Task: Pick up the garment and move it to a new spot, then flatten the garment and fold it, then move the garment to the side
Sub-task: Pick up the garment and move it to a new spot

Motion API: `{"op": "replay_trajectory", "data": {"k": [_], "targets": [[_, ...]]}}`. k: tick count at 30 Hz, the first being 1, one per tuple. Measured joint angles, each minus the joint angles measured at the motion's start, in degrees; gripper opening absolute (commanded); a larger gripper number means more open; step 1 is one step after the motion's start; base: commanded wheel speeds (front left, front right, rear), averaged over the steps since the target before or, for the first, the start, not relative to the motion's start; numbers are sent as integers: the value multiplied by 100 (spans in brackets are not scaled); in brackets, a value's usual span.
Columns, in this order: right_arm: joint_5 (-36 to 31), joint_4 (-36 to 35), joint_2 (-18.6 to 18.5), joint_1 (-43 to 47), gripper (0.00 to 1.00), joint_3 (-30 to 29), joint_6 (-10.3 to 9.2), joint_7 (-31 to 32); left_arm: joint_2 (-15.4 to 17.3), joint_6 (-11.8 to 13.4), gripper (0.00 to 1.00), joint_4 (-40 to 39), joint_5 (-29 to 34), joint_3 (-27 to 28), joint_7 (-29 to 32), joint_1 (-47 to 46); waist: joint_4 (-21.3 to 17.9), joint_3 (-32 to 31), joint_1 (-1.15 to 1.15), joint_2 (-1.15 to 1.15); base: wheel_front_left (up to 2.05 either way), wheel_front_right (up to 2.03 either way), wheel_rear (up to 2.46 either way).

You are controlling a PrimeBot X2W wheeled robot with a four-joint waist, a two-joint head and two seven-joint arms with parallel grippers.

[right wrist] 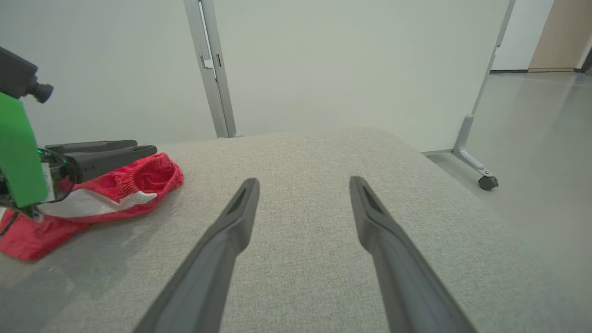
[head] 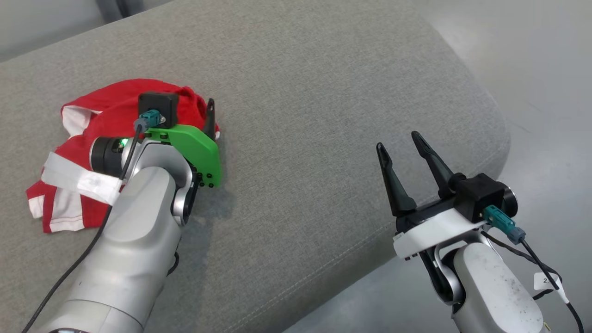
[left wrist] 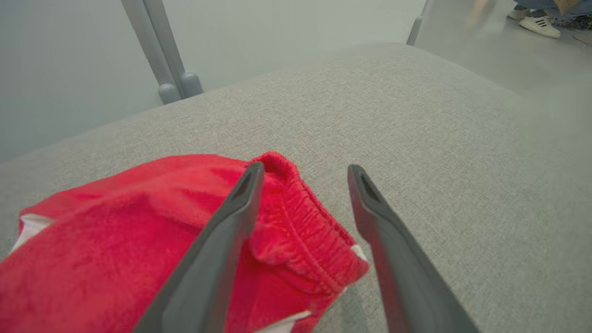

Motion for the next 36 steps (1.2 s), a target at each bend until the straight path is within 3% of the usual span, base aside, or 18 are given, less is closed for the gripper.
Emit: {"op": "replay_trajectory", "data": {"k": [5,12,25,36], "targets": [[49,56,0,-4,100,-54,-10,0,-5,-47,100,-158,-237,-423,-7,4,-196,47,0,0,0,0,0],[74,137,1,-5,100,-108,-45,0,1,-159,100,-469,-423,-902,-194,26,-10,-32,0,0,0,0,0],[-34,411,-119,-89,100,-163,107,0,7,-71,100,-820,-509,-1160,-714,216,831,-354,0,0,0,0,0],[-92,766,-256,-113,100,-225,161,0,18,107,100,-936,-315,-782,-815,994,1698,-672,0,0,0,0,0]]}}
